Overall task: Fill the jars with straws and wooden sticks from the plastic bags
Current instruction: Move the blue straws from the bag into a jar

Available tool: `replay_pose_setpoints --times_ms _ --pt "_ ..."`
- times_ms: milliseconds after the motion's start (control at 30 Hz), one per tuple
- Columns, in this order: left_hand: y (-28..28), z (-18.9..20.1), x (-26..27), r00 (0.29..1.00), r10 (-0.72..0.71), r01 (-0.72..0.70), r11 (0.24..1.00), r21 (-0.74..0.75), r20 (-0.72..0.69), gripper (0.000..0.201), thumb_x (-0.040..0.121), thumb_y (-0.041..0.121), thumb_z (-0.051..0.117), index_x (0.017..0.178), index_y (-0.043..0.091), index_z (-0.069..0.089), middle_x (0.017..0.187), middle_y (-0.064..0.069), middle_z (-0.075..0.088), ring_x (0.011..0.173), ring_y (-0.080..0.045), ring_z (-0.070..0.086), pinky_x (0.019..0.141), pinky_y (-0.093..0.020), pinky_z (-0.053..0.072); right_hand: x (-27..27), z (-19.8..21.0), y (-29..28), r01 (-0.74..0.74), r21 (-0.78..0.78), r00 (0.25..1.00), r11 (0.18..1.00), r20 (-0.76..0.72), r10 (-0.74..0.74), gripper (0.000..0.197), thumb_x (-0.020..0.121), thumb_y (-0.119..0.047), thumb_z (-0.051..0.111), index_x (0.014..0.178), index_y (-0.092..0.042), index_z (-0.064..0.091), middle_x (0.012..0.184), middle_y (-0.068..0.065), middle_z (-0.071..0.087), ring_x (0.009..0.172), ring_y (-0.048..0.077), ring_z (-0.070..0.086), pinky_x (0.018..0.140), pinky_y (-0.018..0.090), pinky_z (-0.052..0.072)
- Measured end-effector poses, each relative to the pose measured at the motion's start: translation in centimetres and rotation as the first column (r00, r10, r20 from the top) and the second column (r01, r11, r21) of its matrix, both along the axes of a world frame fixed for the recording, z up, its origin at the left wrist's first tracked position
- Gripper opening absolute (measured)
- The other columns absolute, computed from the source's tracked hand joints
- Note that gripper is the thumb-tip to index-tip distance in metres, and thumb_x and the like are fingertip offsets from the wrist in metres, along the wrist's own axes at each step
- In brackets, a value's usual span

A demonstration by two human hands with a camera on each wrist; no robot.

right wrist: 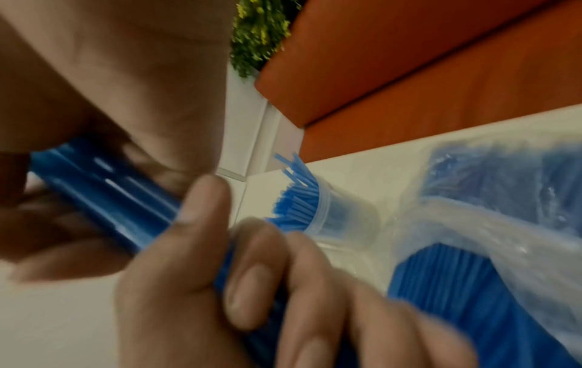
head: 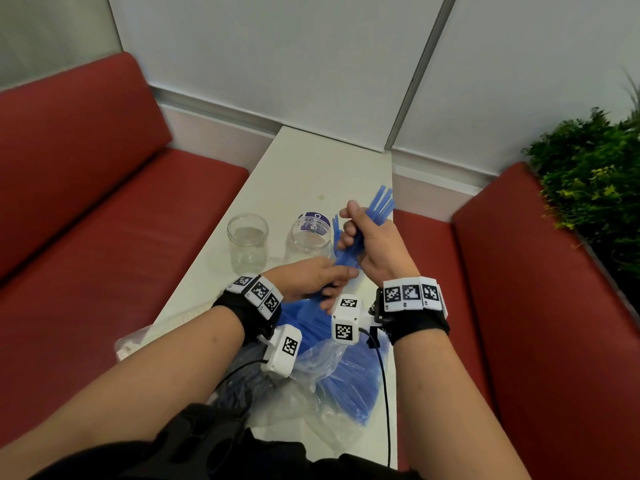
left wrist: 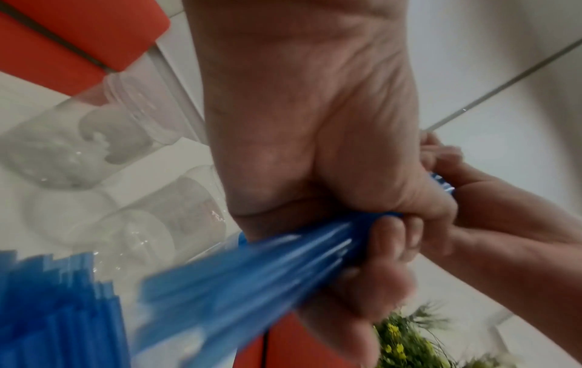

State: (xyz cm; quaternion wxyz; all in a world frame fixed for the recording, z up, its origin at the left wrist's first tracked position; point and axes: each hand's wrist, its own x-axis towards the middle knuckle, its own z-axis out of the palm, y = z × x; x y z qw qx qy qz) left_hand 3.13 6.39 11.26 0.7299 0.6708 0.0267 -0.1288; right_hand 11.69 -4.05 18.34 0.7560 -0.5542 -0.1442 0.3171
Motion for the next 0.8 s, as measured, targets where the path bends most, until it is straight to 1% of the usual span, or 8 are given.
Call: replay_pose_setpoints --times_ms 100,167,233,300,400,467,667,800 --pt "1.0 -0.6 -0.4 0.988 0.085 -0.103 0.984 -0.145 -0.126 0.056 0.085 0.072 0.049 0.072 0.018 0.051 0.055 0.001 0.029 0.042 -0.013 0.023 0.042 -0.023 0.028 0.0 1.4 0.5 0.177 0.074 0.981 0.981 0.067 -0.182 0.043 0.101 -0.035 0.060 0.066 -0.012 0.051 0.052 -0.001 0.038 0.045 0.014 0.038 0.051 0.029 0.042" --pt "1.6 -1.1 -0.2 0.958 0.202 -0.242 0.951 -0.195 -0.202 0.058 0.083 0.075 0.050 0.078 0.017 0.054 0.055 0.001 0.037 0.040 -0.011 0.024 0.039 -0.022 0.022 0.0 2.0 0.6 0.247 0.142 0.961 0.958 0.087 -0.261 0.048 0.100 -0.036 0.062 0.061 -0.015 0.044 0.051 -0.001 0.036 0.044 0.015 0.037 0.050 0.029 0.043" --pt "1.9 -1.6 0.0 0.897 0.343 -0.419 0.862 -0.284 -0.280 0.045 0.090 0.058 0.056 0.088 0.013 0.056 0.060 -0.003 0.050 0.039 -0.011 0.035 0.035 -0.019 0.024 -0.3 2.4 0.8 0.263 0.193 0.952 0.945 0.106 -0.286 0.048 0.099 -0.034 0.064 0.061 -0.015 0.041 0.051 -0.001 0.035 0.044 0.016 0.037 0.049 0.029 0.043" --pt "2.1 -1.9 0.1 0.824 0.426 -0.559 0.719 -0.412 -0.375 0.030 0.095 0.035 0.057 0.098 0.005 0.059 0.066 -0.007 0.060 0.045 -0.012 0.051 0.035 -0.018 0.036 -0.9 2.6 1.1 0.246 0.207 0.950 0.947 0.141 -0.278 0.043 0.098 -0.030 0.066 0.065 -0.015 0.042 0.052 -0.001 0.038 0.046 0.016 0.038 0.050 0.029 0.043" --pt "1.9 -2.1 0.0 0.736 0.462 -0.676 0.477 -0.562 -0.495 0.022 0.092 0.016 0.061 0.099 -0.005 0.064 0.075 -0.015 0.069 0.059 -0.020 0.067 0.048 -0.022 0.055 -1.8 2.9 1.3 0.203 0.165 0.947 0.965 0.218 -0.236 0.040 0.095 -0.026 0.069 0.065 -0.018 0.045 0.055 0.001 0.043 0.049 0.017 0.042 0.053 0.029 0.045" --pt "1.7 -2.3 0.0 0.708 0.471 -0.702 0.388 -0.597 -0.527 0.020 0.090 0.013 0.062 0.094 -0.007 0.067 0.078 -0.017 0.070 0.062 -0.023 0.070 0.053 -0.025 0.058 -2.2 2.9 1.4 0.183 0.154 0.946 0.971 0.243 -0.217 0.041 0.095 -0.023 0.070 0.062 -0.020 0.045 0.056 0.001 0.045 0.050 0.017 0.044 0.055 0.030 0.046" --pt "1.1 -2.4 0.2 0.741 0.448 -0.664 0.383 -0.642 -0.500 0.024 0.087 0.012 0.065 0.076 -0.006 0.076 0.079 -0.016 0.069 0.069 -0.023 0.071 0.058 -0.027 0.059 -2.8 2.5 1.1 0.100 0.130 0.953 0.986 0.273 -0.133 0.044 0.095 -0.021 0.070 0.056 -0.025 0.047 0.058 0.002 0.047 0.054 0.020 0.046 0.057 0.029 0.047" --pt "0.6 -2.6 0.2 0.755 0.424 -0.647 0.352 -0.677 -0.501 0.025 0.086 0.010 0.063 0.072 -0.008 0.074 0.082 -0.019 0.067 0.078 -0.028 0.068 0.079 -0.036 0.060 -2.6 2.3 1.1 0.103 0.154 0.949 0.983 0.280 -0.144 0.043 0.094 -0.023 0.070 0.059 -0.022 0.046 0.057 0.003 0.046 0.054 0.020 0.046 0.059 0.030 0.048"
